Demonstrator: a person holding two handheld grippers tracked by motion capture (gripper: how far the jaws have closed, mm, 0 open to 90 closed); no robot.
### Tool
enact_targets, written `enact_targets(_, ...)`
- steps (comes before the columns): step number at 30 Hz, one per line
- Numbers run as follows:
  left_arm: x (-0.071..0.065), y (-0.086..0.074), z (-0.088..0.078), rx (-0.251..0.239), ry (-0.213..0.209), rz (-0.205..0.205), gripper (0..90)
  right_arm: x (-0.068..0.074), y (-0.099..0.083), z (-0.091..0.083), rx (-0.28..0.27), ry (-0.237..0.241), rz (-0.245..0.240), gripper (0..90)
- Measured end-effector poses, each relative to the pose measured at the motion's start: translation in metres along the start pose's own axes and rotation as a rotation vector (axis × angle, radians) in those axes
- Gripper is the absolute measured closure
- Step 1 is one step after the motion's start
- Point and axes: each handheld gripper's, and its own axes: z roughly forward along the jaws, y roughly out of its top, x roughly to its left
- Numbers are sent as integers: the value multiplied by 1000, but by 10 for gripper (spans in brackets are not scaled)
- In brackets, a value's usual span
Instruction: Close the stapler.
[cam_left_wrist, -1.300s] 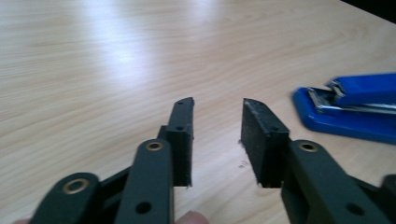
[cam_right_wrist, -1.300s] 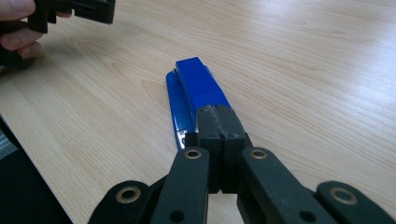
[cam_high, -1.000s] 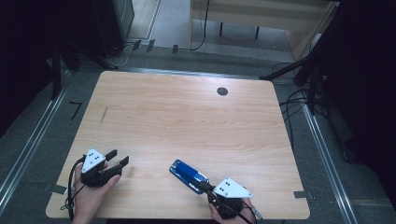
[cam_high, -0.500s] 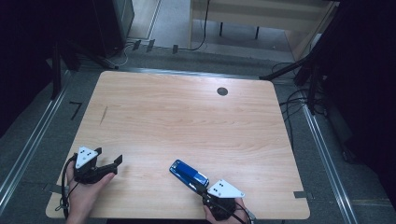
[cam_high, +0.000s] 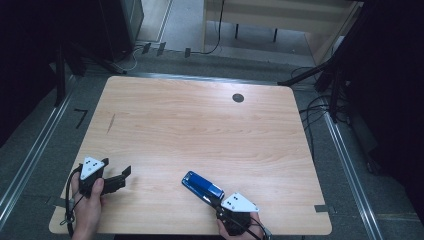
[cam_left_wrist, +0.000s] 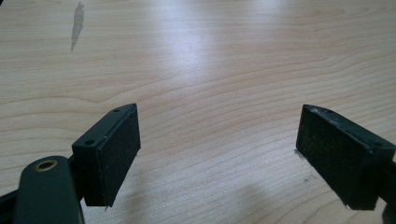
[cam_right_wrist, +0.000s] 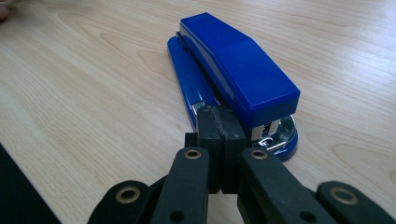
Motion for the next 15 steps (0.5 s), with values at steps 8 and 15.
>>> enact_targets(8,0,0,0,2,-4,2,149,-11,1,2,-5,-25,17,900)
enact_targets(15,1,0,1,8,-4,-5,150,-23,3,4,-11,-41,33,900)
